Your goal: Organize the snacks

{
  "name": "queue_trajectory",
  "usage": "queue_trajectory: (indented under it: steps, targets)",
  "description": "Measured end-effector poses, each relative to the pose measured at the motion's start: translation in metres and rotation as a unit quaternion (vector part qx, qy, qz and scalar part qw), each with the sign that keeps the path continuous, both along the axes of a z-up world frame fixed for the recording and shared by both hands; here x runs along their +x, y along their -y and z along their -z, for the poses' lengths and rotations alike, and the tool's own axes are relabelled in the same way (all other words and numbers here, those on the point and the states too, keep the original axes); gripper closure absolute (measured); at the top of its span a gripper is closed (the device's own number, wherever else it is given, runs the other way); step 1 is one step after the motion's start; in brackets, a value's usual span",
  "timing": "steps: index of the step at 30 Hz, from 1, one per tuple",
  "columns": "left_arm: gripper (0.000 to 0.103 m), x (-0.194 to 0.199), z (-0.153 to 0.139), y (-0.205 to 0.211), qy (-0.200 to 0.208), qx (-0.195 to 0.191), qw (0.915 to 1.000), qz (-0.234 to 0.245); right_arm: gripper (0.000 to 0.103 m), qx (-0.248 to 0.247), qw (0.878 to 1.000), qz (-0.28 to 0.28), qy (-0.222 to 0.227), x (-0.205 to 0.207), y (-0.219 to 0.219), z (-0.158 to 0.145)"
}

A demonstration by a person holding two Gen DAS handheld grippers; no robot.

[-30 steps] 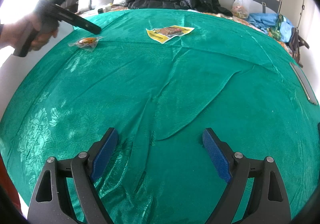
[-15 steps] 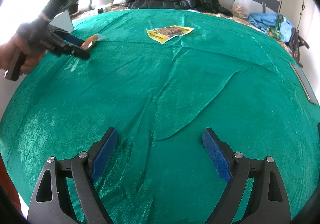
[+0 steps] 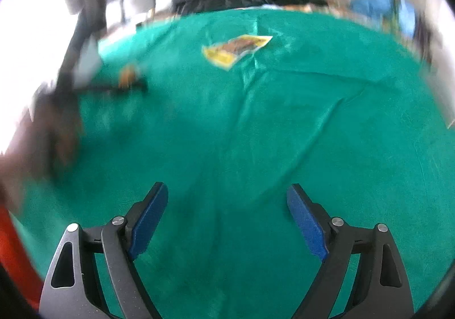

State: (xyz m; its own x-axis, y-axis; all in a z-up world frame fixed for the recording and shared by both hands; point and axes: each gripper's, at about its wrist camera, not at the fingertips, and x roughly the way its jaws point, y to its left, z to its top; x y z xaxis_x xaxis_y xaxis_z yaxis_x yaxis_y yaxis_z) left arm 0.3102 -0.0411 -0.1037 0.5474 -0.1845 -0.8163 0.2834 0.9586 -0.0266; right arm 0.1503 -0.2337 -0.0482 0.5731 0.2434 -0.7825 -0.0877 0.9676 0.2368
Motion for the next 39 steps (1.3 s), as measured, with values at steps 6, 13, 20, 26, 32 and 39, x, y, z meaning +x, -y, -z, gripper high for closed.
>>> queue_trajectory:
  steps: [6, 13, 20, 26, 32, 39]
  targets:
    - [0.0, 0.0, 0.002, -0.001, 0.004, 0.004, 1.0, -0.004, 0.015, 0.088, 0.989, 0.103, -0.054, 0.137, 0.017, -0.016]
    - [0.0, -0.002, 0.0, 0.002, 0.004, 0.004, 1.0, -0.004, 0.017, -0.08, 0.981, 0.138, -0.109, 0.247, -0.051, 0.008]
    - [0.071, 0.007, -0.014, 0.002, -0.015, -0.001, 0.9999, -0.004, 0.058, -0.125, 0.982, 0.055, -0.128, 0.229, -0.051, -0.002]
    - [0.081, 0.008, -0.026, -0.022, -0.021, -0.065, 0.9973, -0.025, 0.062, 0.018, 0.992, 0.05, -0.111, 0.182, -0.001, -0.033]
    - [0.081, -0.015, -0.05, -0.041, -0.019, -0.129, 0.9906, -0.041, 0.098, 0.127, 0.986, 0.046, -0.095, 0.146, 0.022, -0.06]
    - [0.081, -0.046, -0.065, -0.057, -0.018, -0.149, 0.9876, -0.048, 0.096, 0.072, 0.992, 0.05, -0.092, 0.144, 0.016, -0.074]
